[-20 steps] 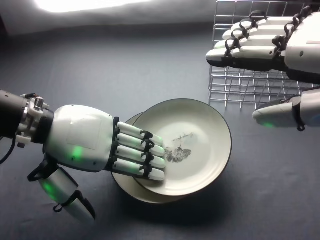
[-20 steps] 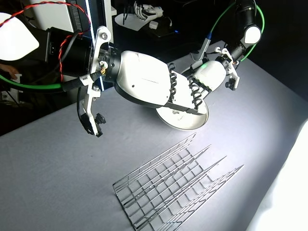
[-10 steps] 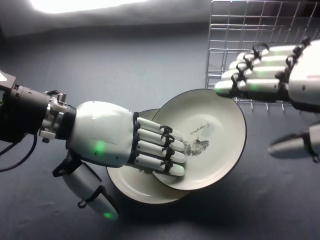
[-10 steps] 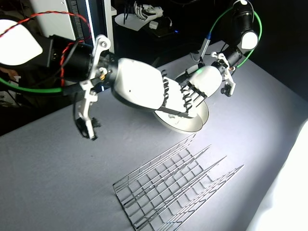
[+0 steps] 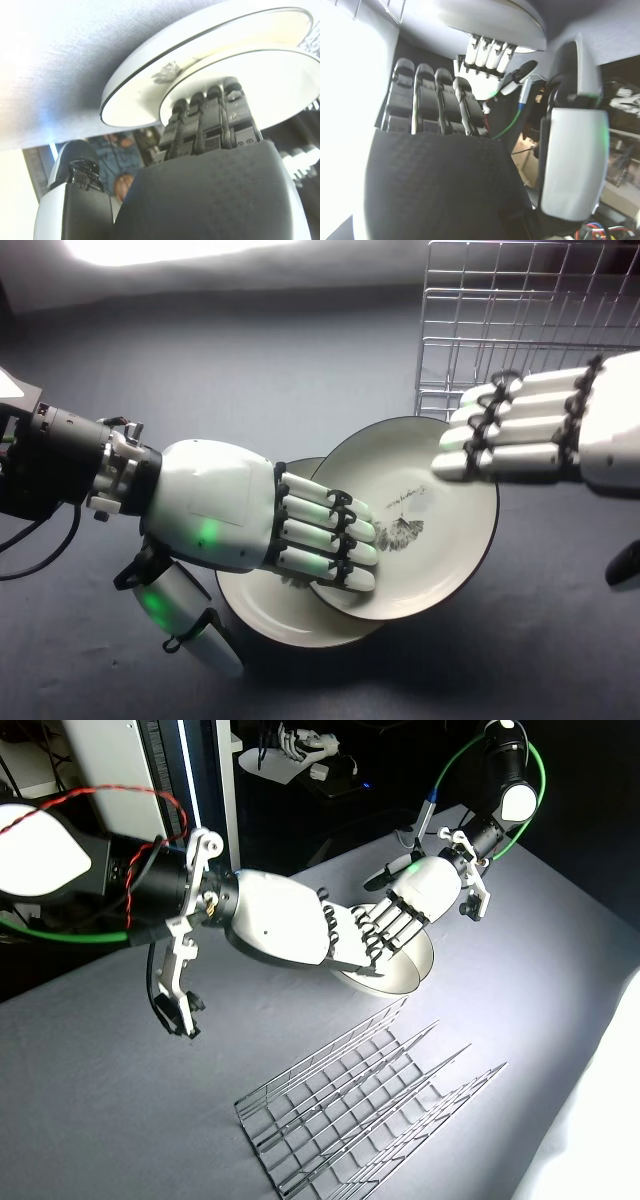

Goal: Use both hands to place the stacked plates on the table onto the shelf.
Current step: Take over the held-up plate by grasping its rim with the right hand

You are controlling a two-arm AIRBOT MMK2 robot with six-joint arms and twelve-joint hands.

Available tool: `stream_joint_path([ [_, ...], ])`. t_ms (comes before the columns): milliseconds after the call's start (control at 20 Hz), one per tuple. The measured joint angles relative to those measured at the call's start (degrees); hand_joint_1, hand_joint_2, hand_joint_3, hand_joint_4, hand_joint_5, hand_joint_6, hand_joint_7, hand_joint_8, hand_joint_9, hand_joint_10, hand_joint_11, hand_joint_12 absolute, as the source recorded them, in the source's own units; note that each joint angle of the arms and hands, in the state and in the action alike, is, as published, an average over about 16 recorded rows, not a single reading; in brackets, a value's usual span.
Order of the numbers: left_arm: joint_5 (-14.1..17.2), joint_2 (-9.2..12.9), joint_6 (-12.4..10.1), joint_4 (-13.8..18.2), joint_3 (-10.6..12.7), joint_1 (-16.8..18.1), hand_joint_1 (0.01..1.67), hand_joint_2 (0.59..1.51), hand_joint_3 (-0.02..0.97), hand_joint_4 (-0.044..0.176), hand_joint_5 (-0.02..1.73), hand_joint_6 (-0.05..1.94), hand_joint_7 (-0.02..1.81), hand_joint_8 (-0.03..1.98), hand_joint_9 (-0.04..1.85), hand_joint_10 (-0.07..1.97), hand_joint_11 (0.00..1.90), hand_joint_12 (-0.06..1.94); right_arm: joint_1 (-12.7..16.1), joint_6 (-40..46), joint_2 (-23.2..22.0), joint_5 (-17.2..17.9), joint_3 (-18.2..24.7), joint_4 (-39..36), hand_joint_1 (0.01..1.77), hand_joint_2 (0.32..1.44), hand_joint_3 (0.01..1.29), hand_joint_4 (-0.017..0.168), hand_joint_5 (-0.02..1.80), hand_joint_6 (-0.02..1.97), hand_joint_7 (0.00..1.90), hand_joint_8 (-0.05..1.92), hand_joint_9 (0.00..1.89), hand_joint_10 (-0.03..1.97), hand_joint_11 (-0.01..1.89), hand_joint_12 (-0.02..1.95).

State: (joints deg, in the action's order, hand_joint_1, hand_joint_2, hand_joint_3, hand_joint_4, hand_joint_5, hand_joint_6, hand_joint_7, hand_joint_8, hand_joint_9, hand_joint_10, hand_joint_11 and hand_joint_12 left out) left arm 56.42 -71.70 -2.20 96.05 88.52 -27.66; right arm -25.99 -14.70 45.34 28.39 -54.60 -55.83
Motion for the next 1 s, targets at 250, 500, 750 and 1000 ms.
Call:
stream_joint_path([
  [250,-0.04,-0.19,-0.56,0.11,0.01,0.57,0.02,1.143,-0.001,0.000,0.02,0.00,-0.01,-0.02,-0.01,-0.02,0.01,-0.01,-2.02,0.01,2.62,2.77,-2.30,-1.63,1.08,0.84,0.02,0.007,0.02,0.02,0.01,0.01,0.02,0.01,0.02,0.01],
  [500,-0.04,-0.40,-0.85,-0.06,0.09,0.89,0.02,1.144,-0.002,0.000,0.01,0.00,-0.01,-0.02,-0.01,-0.02,0.01,-0.01,-3.46,-0.03,5.44,3.89,-4.24,-2.16,1.10,0.83,0.02,0.008,0.02,0.02,0.01,0.01,0.02,0.01,0.01,0.01],
  [750,-0.04,-0.52,-0.98,-0.27,0.18,1.04,0.02,1.144,-0.002,0.000,0.01,0.00,-0.01,-0.02,-0.01,-0.02,0.01,-0.02,-4.44,-0.11,8.22,3.99,-6.41,-2.21,1.09,0.84,0.01,0.006,0.02,0.02,0.01,0.01,0.02,0.01,0.01,0.01],
  [1000,-0.05,-0.58,-1.03,-0.44,0.26,1.07,0.02,1.144,-0.002,0.000,0.00,0.00,-0.01,-0.02,-0.01,-0.02,0.01,-0.02,-5.16,-0.22,10.96,4.03,-8.81,-2.29,1.07,0.85,0.01,0.005,0.02,0.02,0.01,0.01,0.02,0.01,0.01,0.01],
])
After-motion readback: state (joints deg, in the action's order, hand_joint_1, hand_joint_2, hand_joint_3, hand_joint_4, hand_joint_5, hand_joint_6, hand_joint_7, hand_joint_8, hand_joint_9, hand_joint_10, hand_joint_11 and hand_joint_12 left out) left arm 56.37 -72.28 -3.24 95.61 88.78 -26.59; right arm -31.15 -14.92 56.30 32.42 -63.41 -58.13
